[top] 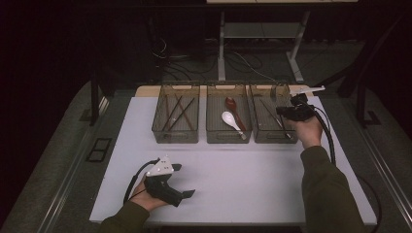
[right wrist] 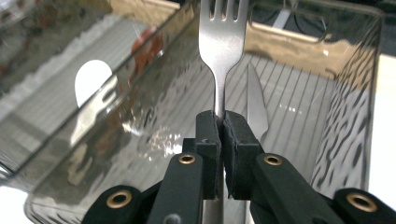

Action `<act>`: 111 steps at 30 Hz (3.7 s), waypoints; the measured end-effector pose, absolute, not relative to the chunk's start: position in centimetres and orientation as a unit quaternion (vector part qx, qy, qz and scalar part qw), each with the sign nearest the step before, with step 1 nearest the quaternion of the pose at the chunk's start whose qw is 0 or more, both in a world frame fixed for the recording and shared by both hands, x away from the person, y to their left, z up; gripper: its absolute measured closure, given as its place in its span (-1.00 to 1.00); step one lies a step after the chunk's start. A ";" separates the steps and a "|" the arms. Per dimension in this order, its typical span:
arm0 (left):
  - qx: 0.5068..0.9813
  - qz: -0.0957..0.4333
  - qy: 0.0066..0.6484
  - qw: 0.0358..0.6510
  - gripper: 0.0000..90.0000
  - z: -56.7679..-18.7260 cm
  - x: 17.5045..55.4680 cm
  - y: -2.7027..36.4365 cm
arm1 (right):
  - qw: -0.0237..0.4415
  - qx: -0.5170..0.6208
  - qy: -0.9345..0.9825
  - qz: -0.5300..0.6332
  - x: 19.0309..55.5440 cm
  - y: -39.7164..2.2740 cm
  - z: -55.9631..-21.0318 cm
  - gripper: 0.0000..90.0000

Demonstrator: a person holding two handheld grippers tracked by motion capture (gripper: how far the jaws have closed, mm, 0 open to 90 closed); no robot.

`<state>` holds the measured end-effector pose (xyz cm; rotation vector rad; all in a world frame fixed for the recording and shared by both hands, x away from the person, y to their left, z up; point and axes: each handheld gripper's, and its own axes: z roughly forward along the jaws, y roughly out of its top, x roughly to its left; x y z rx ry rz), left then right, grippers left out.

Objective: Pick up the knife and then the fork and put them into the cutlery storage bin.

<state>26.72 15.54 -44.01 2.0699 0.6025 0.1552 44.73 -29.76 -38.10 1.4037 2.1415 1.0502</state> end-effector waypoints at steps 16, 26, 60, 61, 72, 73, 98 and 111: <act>0.845 0.063 0.246 0.471 -1.00 -44.0 26.7 15.5 | 0.162 0.513 0.772 0.339 45.2 -29.7 -39.1 0.41; 0.846 0.063 0.245 0.469 -1.00 -44.0 26.7 15.5 | 0.155 0.510 0.756 0.380 44.8 -30.6 -38.5 -0.04; 0.844 0.066 0.251 0.469 -1.00 -44.0 27.0 15.9 | 0.184 0.453 0.756 0.436 38.8 -29.8 -37.4 -0.72; 0.844 0.066 0.251 0.469 -1.00 -44.0 27.0 15.9 | 0.186 0.449 0.757 0.437 38.5 -29.8 -37.4 -0.72; 0.844 0.065 0.252 0.470 -1.00 -44.0 27.0 16.0 | 0.181 0.424 0.763 0.453 35.2 -29.6 -38.3 -0.72; 0.843 0.065 0.252 0.470 -1.00 -44.0 26.9 16.0 | 0.183 0.420 0.765 0.452 34.9 -29.6 -38.4 -0.72; 0.843 0.066 0.251 0.470 -1.00 -43.9 26.9 16.1 | 0.165 0.388 0.772 0.475 28.3 -29.9 -41.8 -0.72; 0.843 0.068 0.250 0.471 -1.00 -43.9 26.9 16.1 | 0.159 0.388 0.780 0.464 26.1 -29.8 -43.6 -0.72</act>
